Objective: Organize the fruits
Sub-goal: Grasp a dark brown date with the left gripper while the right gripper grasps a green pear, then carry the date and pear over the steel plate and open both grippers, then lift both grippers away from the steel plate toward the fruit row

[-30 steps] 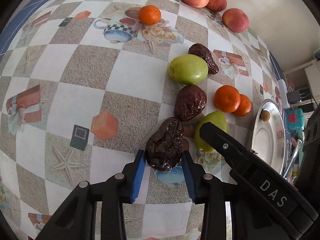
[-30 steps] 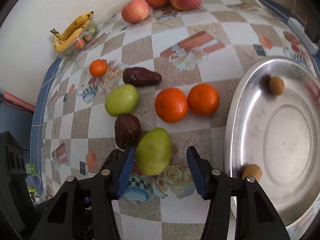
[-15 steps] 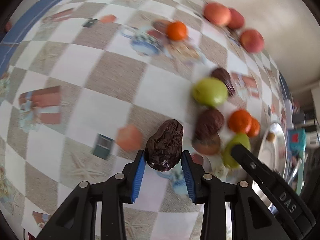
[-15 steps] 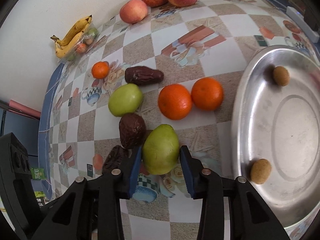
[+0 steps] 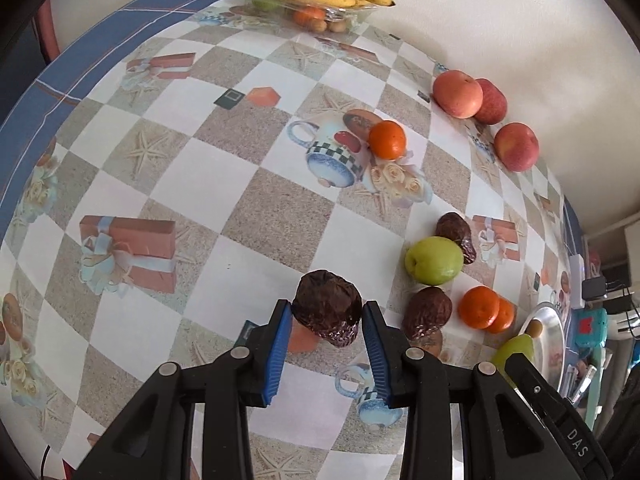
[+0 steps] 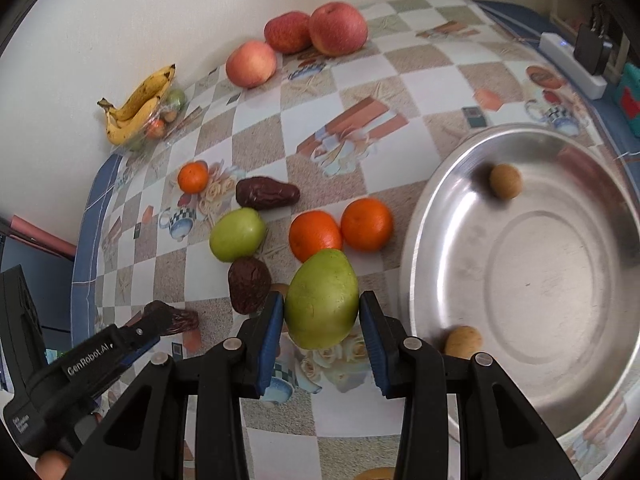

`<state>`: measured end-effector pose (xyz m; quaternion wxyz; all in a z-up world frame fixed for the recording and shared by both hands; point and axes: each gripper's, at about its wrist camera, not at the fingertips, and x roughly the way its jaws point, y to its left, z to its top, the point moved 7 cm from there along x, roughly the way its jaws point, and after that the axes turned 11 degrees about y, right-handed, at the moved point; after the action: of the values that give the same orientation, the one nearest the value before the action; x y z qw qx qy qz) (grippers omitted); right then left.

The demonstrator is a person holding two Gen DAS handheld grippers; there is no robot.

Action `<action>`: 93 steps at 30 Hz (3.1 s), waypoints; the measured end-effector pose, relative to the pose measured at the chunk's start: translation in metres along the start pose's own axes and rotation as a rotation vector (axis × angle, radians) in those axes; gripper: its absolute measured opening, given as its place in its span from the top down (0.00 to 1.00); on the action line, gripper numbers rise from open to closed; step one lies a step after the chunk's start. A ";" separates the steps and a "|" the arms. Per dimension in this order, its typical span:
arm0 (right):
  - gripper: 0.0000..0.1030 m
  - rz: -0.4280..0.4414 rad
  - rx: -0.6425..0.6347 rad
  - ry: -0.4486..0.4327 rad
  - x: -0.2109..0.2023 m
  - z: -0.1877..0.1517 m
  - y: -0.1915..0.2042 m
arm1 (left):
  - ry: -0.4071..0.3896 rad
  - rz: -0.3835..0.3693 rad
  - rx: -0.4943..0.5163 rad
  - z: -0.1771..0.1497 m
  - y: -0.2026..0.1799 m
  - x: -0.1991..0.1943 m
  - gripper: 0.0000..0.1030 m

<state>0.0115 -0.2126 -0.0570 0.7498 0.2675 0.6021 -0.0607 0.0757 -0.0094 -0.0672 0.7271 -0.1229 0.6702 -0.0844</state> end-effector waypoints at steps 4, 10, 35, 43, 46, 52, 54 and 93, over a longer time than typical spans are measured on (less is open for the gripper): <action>0.61 -0.012 0.010 -0.022 -0.009 0.000 -0.006 | -0.012 -0.005 0.029 -0.001 -0.010 -0.003 0.68; 0.61 -0.040 0.023 -0.033 -0.016 -0.001 -0.014 | -0.023 -0.006 0.075 -0.002 -0.025 -0.005 0.68; 0.61 -0.061 0.048 -0.018 -0.013 -0.001 -0.024 | -0.012 -0.046 0.069 0.021 -0.026 0.022 0.69; 0.61 -0.017 0.092 -0.061 -0.031 0.004 -0.038 | -0.063 -0.129 0.214 0.008 -0.079 -0.006 0.69; 0.61 -0.033 0.149 -0.085 -0.042 0.007 -0.061 | -0.033 -0.160 0.304 -0.010 -0.111 -0.004 0.68; 0.60 -0.117 0.272 -0.110 -0.060 0.009 -0.113 | 0.032 -0.166 0.524 -0.062 -0.183 0.019 0.68; 0.60 -0.124 0.292 -0.115 -0.063 0.009 -0.124 | 0.033 -0.157 0.565 -0.075 -0.196 0.024 0.68; 0.59 -0.188 0.042 -0.057 -0.038 0.008 -0.049 | -0.071 0.113 0.047 0.015 -0.023 -0.011 0.23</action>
<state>-0.0123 -0.2669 -0.0369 0.7519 0.2237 0.6015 -0.1510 0.0908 -0.0271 -0.0488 0.7566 -0.0706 0.6477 -0.0546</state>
